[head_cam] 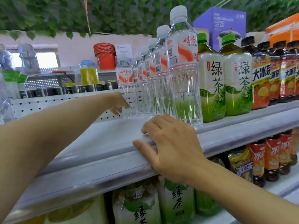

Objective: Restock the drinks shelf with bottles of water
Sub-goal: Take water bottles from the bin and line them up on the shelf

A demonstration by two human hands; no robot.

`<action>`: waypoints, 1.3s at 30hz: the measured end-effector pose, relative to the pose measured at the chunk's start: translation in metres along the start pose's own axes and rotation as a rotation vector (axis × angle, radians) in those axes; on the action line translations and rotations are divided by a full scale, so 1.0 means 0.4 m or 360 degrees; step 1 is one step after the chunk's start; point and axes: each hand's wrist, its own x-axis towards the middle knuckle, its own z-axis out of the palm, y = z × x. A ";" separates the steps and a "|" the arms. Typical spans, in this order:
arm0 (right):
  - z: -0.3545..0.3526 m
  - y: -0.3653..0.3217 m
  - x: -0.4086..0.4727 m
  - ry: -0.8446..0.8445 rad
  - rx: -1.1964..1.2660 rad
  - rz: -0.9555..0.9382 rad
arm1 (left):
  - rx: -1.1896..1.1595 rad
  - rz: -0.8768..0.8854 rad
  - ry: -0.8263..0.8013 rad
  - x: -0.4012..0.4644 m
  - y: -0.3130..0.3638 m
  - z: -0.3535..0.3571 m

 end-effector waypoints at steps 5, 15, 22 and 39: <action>0.000 0.000 0.000 0.0021 -0.0014 -0.0010 | 0.0189 -0.0053 -0.0044 -0.033 0.005 -0.017; -0.007 -0.003 -0.007 -0.0003 0.0011 0.0005 | 0.0388 -0.0034 0.0029 -0.199 -0.041 -0.066; -0.022 -0.011 -0.003 -0.0123 0.0016 0.0026 | 0.0074 -0.0015 0.0132 -0.383 -0.091 -0.096; -0.034 -0.543 -0.133 -0.0125 0.0309 -0.0335 | -0.0236 0.0225 0.0988 -0.980 -0.463 -0.201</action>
